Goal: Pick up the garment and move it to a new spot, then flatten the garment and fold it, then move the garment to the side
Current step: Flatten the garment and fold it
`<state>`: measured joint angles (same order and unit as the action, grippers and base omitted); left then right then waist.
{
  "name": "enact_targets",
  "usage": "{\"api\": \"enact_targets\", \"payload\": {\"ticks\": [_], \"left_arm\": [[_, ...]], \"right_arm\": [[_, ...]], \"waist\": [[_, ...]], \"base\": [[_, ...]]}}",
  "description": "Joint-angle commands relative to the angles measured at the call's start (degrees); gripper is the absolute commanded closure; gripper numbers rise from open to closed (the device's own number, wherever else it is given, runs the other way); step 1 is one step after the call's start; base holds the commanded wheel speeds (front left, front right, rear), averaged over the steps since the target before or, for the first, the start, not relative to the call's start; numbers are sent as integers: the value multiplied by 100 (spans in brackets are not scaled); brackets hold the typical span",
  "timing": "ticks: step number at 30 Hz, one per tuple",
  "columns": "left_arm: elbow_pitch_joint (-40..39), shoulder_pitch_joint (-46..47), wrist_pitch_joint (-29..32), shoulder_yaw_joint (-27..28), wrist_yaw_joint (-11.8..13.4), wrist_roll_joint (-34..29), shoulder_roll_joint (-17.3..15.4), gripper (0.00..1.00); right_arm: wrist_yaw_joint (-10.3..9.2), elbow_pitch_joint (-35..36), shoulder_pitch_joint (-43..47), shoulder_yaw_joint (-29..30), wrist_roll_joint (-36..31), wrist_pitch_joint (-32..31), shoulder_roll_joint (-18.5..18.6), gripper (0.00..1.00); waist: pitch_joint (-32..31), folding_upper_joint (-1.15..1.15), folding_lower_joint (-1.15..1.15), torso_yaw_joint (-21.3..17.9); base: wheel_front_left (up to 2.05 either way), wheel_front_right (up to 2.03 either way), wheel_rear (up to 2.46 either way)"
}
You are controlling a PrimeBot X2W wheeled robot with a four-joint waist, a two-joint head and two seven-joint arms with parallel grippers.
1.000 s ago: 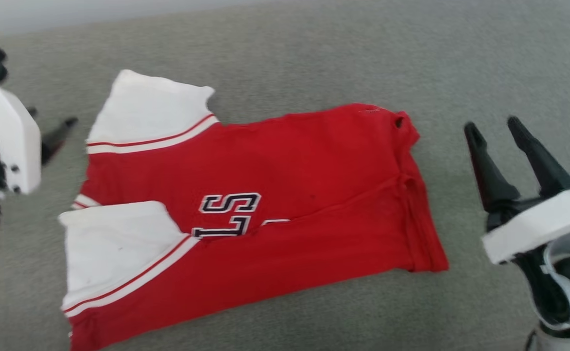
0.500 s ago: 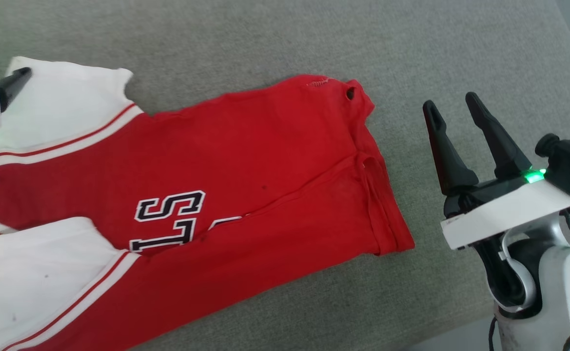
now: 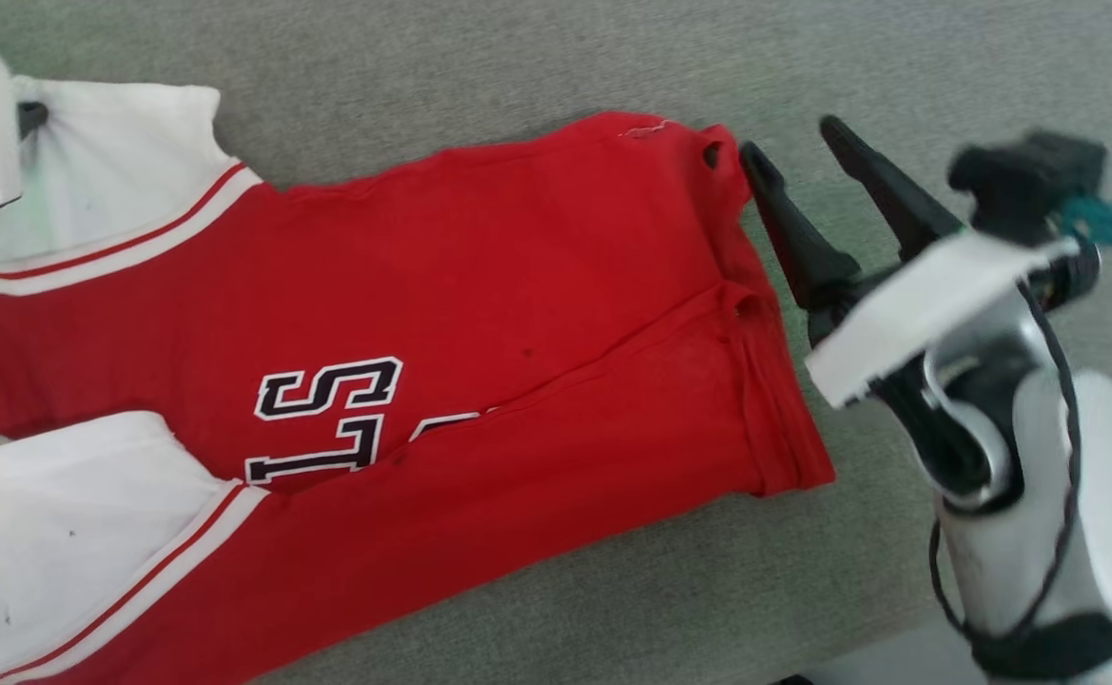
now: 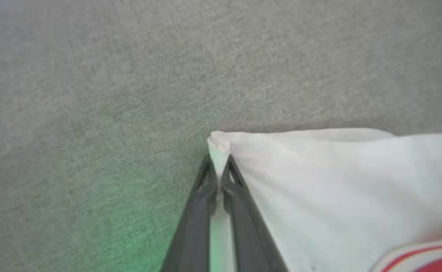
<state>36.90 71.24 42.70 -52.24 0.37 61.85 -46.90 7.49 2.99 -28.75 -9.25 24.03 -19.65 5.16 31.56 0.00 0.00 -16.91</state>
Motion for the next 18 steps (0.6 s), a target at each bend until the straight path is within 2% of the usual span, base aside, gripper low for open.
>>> {"api": "enact_targets", "payload": {"ticks": [1, 11, 16, 17, 18], "left_arm": [[169, -304, 126, -223, -17, -38, 133, 100], [377, 83, -121, -246, -165, -161, 612, 100], [502, 174, -229, -256, -251, -191, 750, 100], [510, 192, -289, -261, -278, -217, 778, 100], [529, 207, -336, -267, -294, -228, 802, 100]], "right_arm": [[1, -109, -189, -51, 54, -103, 51, 0], [1, -1890, -1642, -656, 361, -1815, 351, 0], [1, -2588, -1923, -922, 486, -2726, 308, 0], [1, -2669, -1973, -953, 492, -2840, 305, 42], [1, -2728, -2022, -1016, 466, -2937, 330, 100]], "waist": [[48, 0, 0, 62], [126, 0, 0, 366], [124, 0, 0, 447], [115, 0, 0, 467], [104, 0, 0, 490]], "base": [[0, 0, 0], [0, 0, 0], [0, 0, 0], [0, 0, 0], [0, 0, 0]]}}
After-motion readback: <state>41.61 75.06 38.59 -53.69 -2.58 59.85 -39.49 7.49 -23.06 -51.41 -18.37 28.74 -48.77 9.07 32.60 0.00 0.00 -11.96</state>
